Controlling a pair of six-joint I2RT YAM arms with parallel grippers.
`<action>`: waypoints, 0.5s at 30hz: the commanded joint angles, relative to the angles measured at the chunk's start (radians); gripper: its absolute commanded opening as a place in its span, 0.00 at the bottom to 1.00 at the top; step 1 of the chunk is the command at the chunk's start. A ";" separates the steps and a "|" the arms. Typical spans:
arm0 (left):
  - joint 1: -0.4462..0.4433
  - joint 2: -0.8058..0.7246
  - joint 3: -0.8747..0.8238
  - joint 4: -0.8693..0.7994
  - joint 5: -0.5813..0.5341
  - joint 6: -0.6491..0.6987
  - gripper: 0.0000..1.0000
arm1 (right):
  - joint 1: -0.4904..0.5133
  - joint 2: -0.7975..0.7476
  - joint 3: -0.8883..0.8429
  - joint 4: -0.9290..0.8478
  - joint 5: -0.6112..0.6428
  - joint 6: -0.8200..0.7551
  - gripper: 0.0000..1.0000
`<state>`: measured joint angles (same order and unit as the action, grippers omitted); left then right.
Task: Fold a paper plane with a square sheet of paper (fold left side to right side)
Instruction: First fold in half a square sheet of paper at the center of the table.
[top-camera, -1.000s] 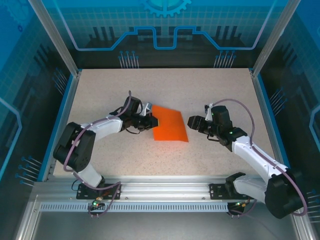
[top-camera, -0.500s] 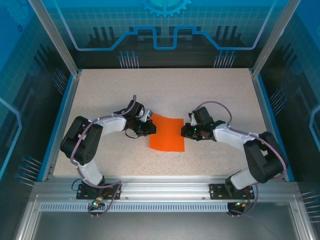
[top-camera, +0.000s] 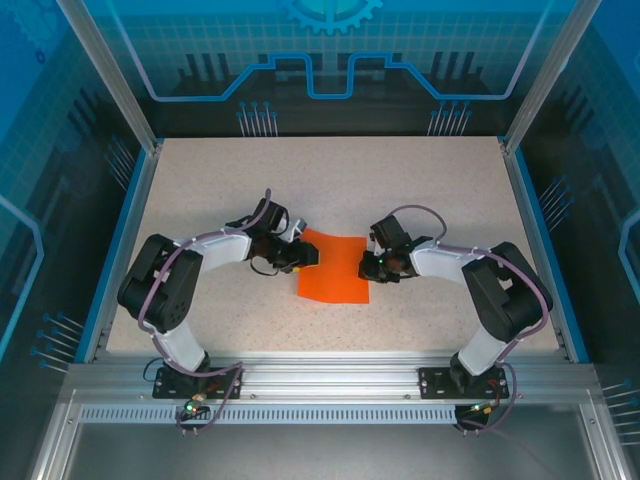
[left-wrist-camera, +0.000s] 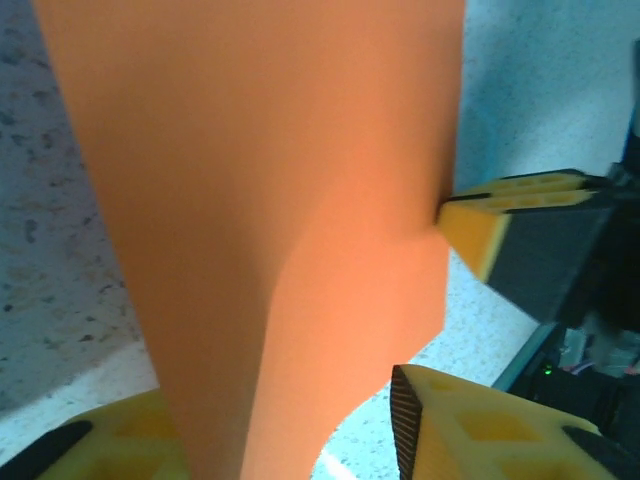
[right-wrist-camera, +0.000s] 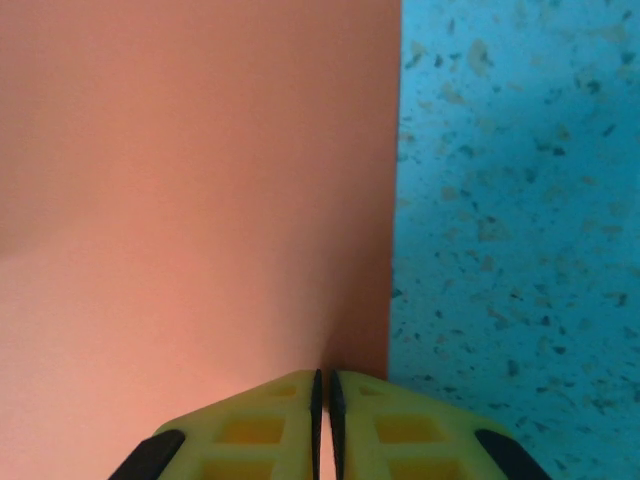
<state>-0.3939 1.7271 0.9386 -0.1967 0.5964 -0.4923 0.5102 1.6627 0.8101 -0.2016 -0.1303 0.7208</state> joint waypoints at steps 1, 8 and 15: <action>-0.016 -0.038 0.038 0.035 0.079 -0.045 0.52 | 0.014 0.024 0.004 -0.050 0.027 -0.001 0.14; -0.055 0.012 0.063 0.143 0.142 -0.139 0.66 | 0.013 0.012 -0.019 -0.015 0.023 0.000 0.16; -0.090 0.075 0.089 0.192 0.142 -0.175 0.67 | 0.000 -0.076 -0.070 0.095 0.008 0.007 0.19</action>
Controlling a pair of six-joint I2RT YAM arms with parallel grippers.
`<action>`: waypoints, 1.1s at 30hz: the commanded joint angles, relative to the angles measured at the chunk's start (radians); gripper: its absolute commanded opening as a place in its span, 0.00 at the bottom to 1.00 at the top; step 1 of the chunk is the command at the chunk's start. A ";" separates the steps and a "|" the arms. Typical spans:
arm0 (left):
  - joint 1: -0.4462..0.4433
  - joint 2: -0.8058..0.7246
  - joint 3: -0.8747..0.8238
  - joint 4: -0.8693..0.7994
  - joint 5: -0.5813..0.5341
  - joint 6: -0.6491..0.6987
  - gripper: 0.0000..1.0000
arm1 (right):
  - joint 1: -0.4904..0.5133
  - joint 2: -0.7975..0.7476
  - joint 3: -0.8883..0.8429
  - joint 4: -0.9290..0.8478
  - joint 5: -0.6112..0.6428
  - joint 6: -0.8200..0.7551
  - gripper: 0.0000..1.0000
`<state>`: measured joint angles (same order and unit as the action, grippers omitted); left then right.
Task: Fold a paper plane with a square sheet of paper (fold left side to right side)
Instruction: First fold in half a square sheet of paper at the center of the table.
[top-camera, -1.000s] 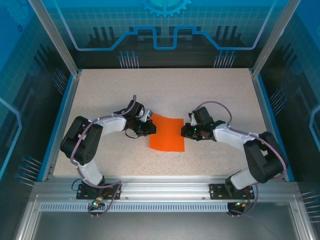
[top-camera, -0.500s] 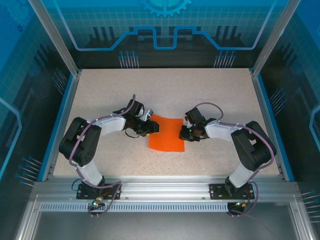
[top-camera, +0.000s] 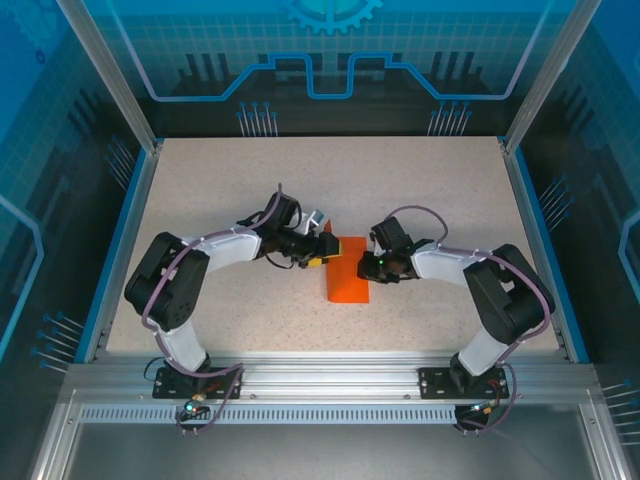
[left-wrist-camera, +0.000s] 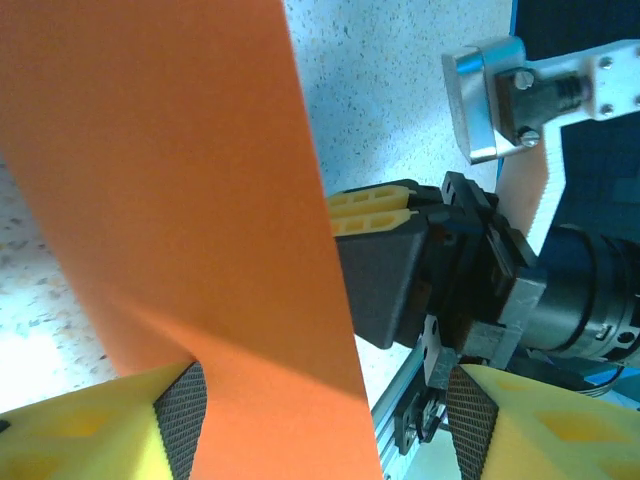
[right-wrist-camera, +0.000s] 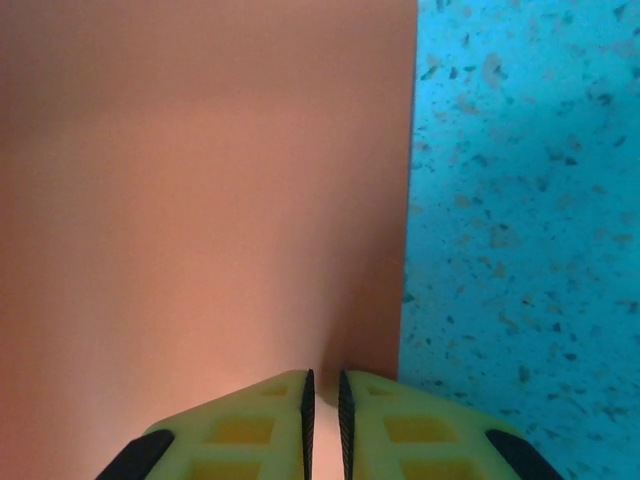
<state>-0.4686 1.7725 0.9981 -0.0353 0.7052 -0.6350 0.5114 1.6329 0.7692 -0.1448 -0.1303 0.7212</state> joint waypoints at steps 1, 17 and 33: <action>-0.019 0.037 0.034 0.031 0.033 -0.032 0.66 | -0.007 -0.067 -0.037 0.054 0.005 0.010 0.20; -0.034 0.063 0.062 -0.055 -0.039 0.022 0.22 | -0.064 -0.207 -0.105 0.279 -0.199 0.081 0.56; -0.042 0.060 0.079 -0.090 -0.063 0.037 0.17 | -0.054 -0.087 -0.055 0.287 -0.265 0.087 0.20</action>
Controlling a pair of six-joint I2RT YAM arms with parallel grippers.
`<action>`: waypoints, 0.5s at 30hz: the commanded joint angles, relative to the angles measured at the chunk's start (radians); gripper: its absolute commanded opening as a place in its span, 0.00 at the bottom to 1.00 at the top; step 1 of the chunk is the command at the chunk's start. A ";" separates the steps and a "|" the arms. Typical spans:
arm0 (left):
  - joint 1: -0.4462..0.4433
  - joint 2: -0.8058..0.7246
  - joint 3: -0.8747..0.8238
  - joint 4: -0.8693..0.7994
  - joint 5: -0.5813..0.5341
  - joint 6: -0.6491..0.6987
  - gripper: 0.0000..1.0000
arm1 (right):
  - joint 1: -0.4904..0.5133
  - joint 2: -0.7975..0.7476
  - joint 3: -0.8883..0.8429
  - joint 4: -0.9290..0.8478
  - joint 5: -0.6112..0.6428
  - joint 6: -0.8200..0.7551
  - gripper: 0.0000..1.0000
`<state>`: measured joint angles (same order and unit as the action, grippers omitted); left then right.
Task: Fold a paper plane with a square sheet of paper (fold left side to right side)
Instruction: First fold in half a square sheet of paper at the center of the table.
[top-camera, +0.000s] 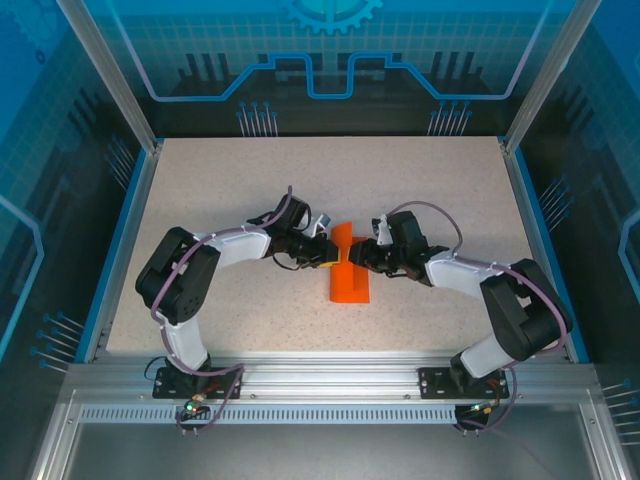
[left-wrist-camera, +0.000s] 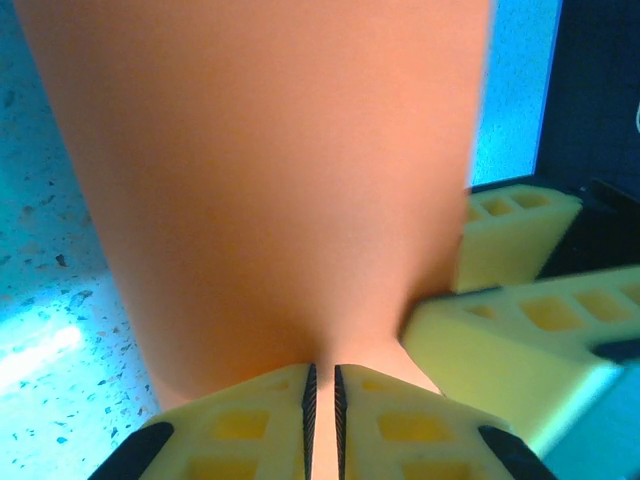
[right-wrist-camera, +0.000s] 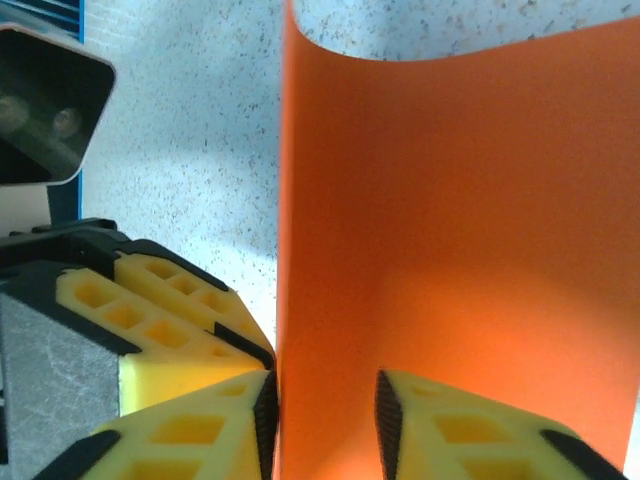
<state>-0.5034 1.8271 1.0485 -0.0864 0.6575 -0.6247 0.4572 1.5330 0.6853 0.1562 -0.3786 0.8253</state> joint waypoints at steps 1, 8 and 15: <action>-0.009 -0.003 0.028 -0.043 -0.021 0.032 0.19 | 0.000 0.016 0.029 -0.029 -0.008 -0.027 0.16; -0.009 -0.057 0.035 -0.121 -0.117 0.069 0.39 | -0.002 0.038 0.067 -0.160 0.085 -0.091 0.10; -0.010 -0.027 0.043 -0.151 -0.153 0.068 0.49 | 0.003 0.083 0.110 -0.264 0.154 -0.137 0.11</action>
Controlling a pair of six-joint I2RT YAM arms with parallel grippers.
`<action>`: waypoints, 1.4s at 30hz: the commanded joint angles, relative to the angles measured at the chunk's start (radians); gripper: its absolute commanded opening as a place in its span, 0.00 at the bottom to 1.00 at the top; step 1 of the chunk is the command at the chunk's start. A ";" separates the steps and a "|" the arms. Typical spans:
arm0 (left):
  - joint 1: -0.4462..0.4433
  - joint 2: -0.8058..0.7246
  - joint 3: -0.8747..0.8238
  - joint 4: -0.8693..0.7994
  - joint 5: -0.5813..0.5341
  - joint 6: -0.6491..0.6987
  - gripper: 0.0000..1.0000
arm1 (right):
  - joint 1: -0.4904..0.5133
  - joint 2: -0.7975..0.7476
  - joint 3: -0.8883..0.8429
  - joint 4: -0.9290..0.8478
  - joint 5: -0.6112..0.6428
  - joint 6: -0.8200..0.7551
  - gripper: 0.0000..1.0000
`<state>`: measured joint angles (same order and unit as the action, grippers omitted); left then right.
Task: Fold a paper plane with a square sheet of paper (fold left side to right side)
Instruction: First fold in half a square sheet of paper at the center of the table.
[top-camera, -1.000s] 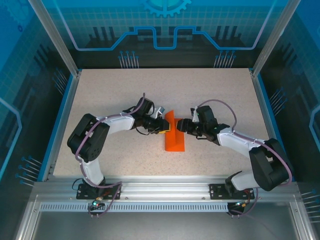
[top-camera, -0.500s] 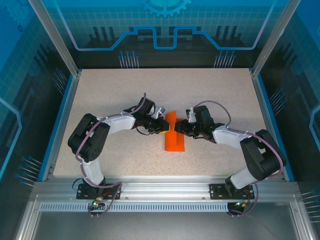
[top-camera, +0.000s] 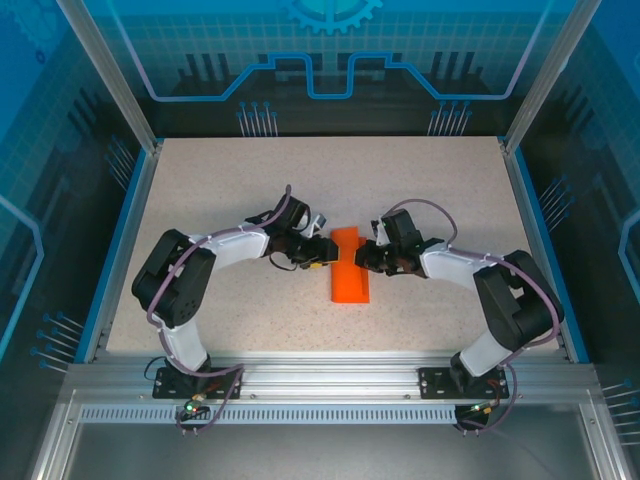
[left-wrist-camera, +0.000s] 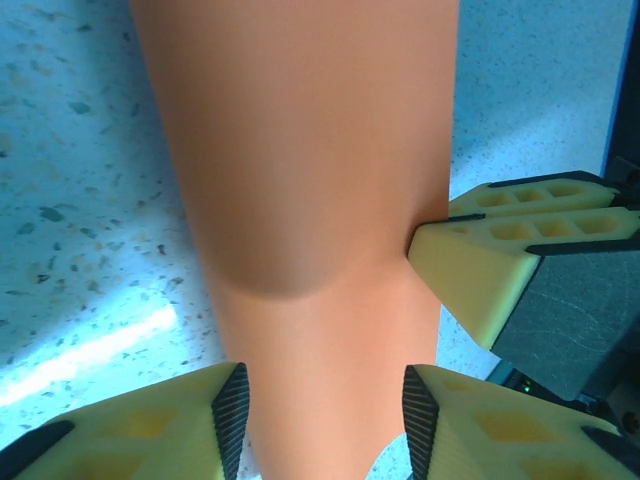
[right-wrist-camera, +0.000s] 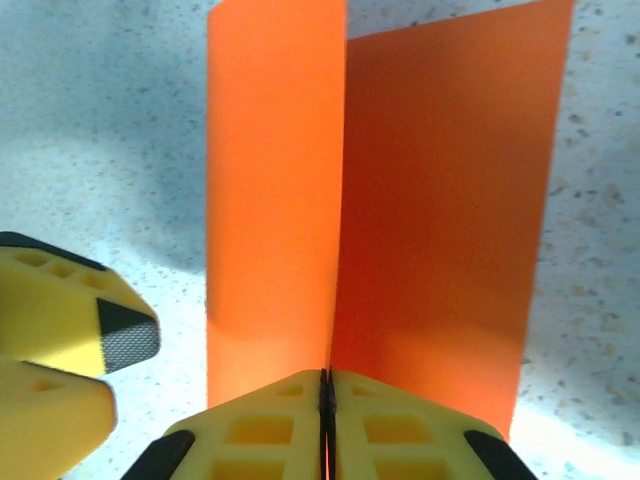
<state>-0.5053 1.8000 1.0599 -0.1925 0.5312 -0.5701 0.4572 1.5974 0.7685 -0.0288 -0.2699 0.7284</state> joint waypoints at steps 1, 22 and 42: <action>-0.009 0.009 0.036 -0.045 -0.026 0.012 0.50 | 0.004 0.021 0.029 -0.080 0.053 -0.041 0.11; -0.055 0.181 0.137 -0.115 -0.075 -0.028 0.50 | 0.011 0.066 0.046 -0.128 0.101 -0.055 0.13; -0.074 0.254 0.173 -0.182 -0.122 -0.022 0.47 | -0.001 -0.188 -0.055 -0.193 0.379 0.004 0.63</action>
<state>-0.5549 1.9911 1.2266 -0.3359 0.4618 -0.5858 0.4591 1.4517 0.7429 -0.1749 0.0227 0.7086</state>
